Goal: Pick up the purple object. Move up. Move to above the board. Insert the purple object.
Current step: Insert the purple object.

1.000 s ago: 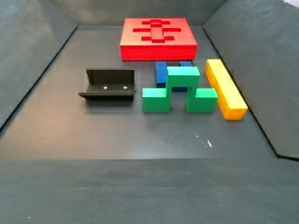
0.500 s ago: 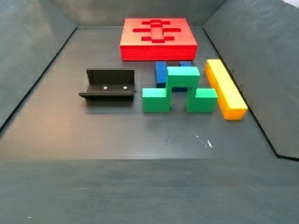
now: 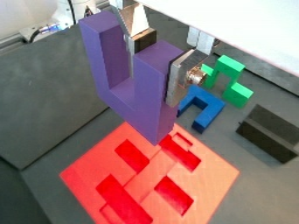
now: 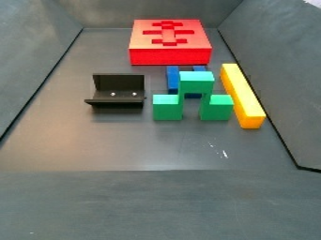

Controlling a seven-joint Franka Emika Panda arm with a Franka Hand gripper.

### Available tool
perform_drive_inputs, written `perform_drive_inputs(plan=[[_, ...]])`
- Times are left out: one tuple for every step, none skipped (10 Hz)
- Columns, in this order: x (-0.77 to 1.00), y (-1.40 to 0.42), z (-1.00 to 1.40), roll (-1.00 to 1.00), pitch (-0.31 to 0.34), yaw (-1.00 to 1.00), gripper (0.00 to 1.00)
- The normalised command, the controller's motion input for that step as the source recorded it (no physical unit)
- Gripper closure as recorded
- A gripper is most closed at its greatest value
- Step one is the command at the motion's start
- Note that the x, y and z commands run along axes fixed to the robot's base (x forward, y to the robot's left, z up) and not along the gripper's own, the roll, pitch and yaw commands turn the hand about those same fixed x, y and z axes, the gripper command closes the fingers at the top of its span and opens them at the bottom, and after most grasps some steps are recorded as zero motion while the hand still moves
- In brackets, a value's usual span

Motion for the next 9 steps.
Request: perform_drive_inputs(plan=[[0.60,-0.65,-0.15,0.19,0.000,0.04,1.00],[0.60,-0.66,-0.07,0.23,0.000,0.00,1.00],[0.64,-0.63,-0.12,0.22,0.019,0.00,1.00],[0.60,-0.49,-0.24,0.10,0.016,0.00,1.00],[0.61,-0.43,-0.37,0.00,0.041,0.00,1.00],[0.47,-0.31,-0.59,-0.05,0.000,0.00,1.00],[0.37,-0.23,-0.59,-0.06,-0.050,0.00,1.00],[0.31,-0.18,-0.64,-0.01,-0.117,0.00,1.00],[0.29,-0.09,-0.60,0.00,-0.131,0.00,1.00]])
